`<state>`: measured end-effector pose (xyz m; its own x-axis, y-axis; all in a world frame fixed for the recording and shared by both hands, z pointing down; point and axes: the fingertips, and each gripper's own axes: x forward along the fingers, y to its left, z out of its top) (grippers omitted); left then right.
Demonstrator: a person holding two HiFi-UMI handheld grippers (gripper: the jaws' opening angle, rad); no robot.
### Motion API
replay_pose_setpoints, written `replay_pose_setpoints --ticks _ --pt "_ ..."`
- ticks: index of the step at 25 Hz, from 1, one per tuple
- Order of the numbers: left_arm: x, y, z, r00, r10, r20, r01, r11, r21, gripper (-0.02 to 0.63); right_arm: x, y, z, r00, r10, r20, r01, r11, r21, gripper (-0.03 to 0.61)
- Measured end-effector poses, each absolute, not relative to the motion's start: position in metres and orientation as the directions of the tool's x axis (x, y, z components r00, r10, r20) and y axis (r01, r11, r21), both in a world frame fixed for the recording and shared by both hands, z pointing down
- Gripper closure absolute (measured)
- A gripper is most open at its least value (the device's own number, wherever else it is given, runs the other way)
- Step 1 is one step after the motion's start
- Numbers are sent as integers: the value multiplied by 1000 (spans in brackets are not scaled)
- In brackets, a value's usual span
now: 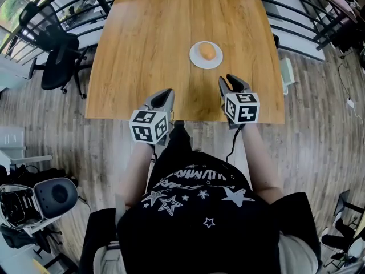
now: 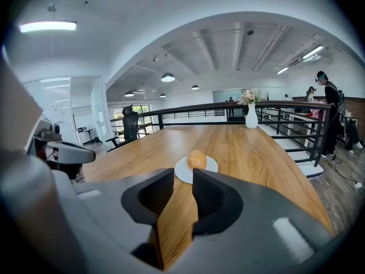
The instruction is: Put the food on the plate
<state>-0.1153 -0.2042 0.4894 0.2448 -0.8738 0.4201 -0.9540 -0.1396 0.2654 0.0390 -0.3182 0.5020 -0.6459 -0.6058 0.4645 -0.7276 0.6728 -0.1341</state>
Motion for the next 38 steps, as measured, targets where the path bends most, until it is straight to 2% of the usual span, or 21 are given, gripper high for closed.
replay_pose_setpoints --ticks 11,28,38 --pt "-83 -145 490 225 -873 433 -959 -119 259 612 74 -268 503 -641 -616 459 -737 660 -144 575" --pt "-88 -104 495 198 -871 450 -962 -84 261 612 62 -232 513 -702 -548 456 -690 681 -245 577" --pt "-106 -57 491 216 -868 447 -957 -98 274 612 45 -188 507 -669 -563 484 -713 670 -207 577"
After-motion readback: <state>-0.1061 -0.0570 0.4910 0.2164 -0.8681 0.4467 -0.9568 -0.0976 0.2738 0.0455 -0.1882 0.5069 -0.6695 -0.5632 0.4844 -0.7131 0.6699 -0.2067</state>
